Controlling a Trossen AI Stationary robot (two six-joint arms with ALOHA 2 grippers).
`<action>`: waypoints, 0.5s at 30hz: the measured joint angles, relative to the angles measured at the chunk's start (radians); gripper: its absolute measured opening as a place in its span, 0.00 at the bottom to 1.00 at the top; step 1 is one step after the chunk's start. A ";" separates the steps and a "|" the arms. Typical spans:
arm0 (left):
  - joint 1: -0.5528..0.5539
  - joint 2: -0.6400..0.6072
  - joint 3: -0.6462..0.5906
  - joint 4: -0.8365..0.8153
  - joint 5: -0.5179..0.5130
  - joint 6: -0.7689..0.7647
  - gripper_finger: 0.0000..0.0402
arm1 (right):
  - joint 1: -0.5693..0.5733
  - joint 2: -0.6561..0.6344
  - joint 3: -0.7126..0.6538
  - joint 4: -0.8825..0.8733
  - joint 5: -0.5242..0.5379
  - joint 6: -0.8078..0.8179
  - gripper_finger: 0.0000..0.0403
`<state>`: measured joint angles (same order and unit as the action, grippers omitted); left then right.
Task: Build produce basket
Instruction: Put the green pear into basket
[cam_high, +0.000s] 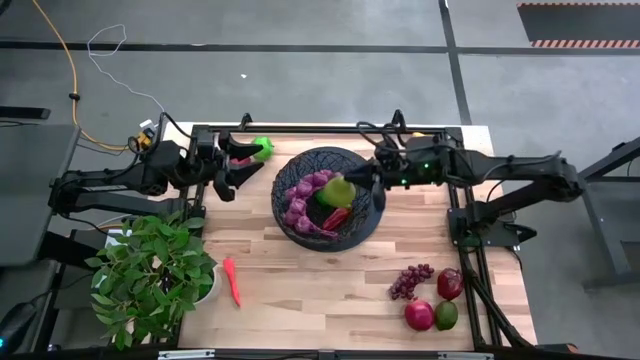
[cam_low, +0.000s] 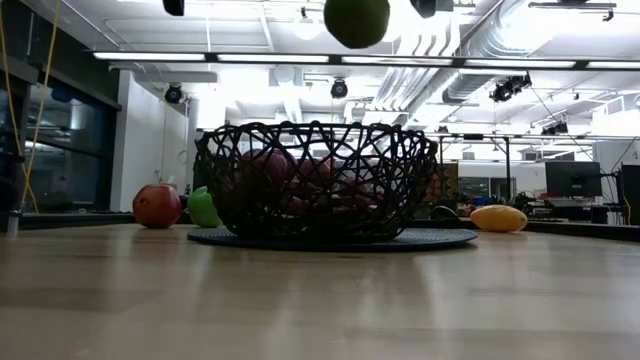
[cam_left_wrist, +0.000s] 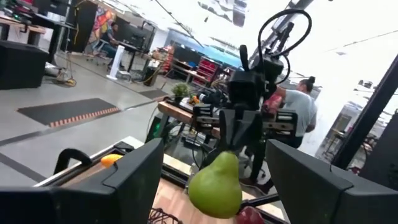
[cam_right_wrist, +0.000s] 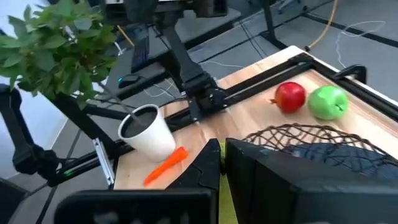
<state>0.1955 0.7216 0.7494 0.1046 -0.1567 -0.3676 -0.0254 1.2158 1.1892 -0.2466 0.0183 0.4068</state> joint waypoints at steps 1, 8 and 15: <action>0.000 0.002 0.000 -0.003 0.006 0.000 0.67 | 0.004 0.003 0.000 -0.002 0.000 0.001 0.00; 0.000 0.025 0.000 -0.003 0.066 -0.006 0.67 | 0.008 0.004 0.000 0.006 0.004 0.002 0.00; 0.000 0.046 0.000 -0.002 0.068 -0.012 0.67 | 0.008 0.004 0.000 0.010 0.004 -0.004 0.00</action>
<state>0.1955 0.7680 0.7494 0.1024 -0.0891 -0.3798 -0.0174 1.2198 1.1892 -0.2371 0.0219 0.4026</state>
